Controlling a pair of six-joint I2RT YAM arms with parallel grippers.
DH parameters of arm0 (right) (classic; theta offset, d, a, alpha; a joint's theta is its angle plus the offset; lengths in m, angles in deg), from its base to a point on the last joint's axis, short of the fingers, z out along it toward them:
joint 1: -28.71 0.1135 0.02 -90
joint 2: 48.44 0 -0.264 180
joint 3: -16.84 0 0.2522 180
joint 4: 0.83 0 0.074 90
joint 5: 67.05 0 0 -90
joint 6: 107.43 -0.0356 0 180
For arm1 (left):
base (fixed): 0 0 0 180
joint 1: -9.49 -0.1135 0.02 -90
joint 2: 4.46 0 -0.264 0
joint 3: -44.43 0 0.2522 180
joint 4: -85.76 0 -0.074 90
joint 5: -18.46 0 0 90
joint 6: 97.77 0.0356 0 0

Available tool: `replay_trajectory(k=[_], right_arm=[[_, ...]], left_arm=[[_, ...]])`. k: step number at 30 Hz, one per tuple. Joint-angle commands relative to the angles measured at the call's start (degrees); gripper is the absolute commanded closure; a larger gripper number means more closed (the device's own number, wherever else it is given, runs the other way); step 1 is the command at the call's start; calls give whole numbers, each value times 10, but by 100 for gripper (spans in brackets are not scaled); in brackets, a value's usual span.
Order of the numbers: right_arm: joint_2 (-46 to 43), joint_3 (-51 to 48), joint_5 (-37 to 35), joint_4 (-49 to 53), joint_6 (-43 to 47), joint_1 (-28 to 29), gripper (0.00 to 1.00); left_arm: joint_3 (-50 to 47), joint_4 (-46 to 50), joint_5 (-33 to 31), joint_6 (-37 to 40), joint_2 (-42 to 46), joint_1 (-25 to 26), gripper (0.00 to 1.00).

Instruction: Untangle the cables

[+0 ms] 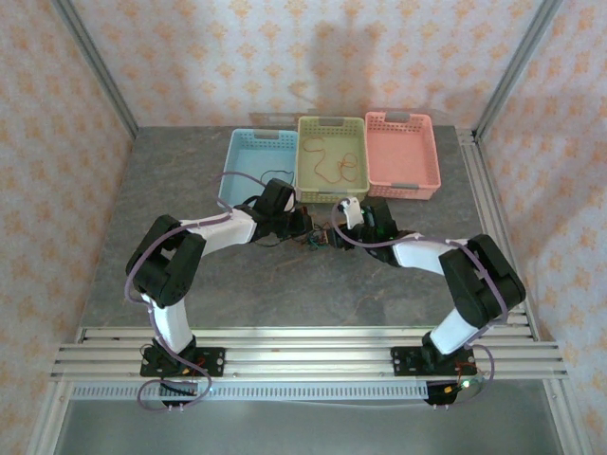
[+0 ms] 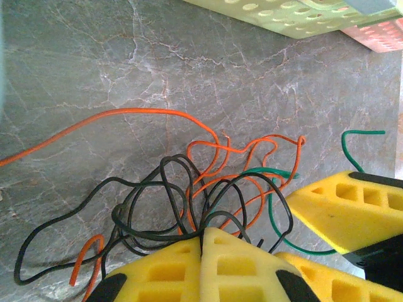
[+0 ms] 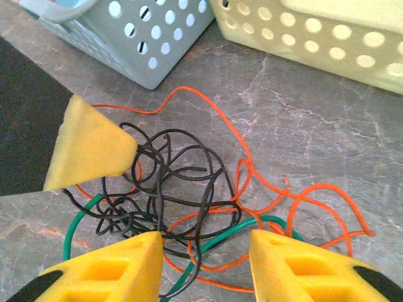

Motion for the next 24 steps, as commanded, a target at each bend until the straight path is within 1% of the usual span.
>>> replay_trajectory(k=[1,3,5,7,13,18,21,23,24], right_arm=[[-31,-14,-40,-39,-14,3,57],[-31,-20,-49,-50,-16,3,54],[-21,-13,-39,-47,-20,3,54],[-8,0,-26,-35,-25,4,53],[23,31,-32,5,-24,8,54],[36,42,-27,12,-18,16,55],[44,50,-20,19,-17,17,64],[46,54,-19,23,-14,18,77],[43,54,-21,24,-11,18,84]], left_arm=[[7,10,-12,11,13,1,96],[7,10,-13,11,13,1,96],[6,10,-13,12,13,1,96],[8,10,-13,12,13,1,95],[7,10,-13,12,13,2,95],[7,11,-14,15,13,2,95],[8,15,-17,17,14,2,94],[8,15,-18,17,16,2,93],[8,16,-19,18,16,2,90]])
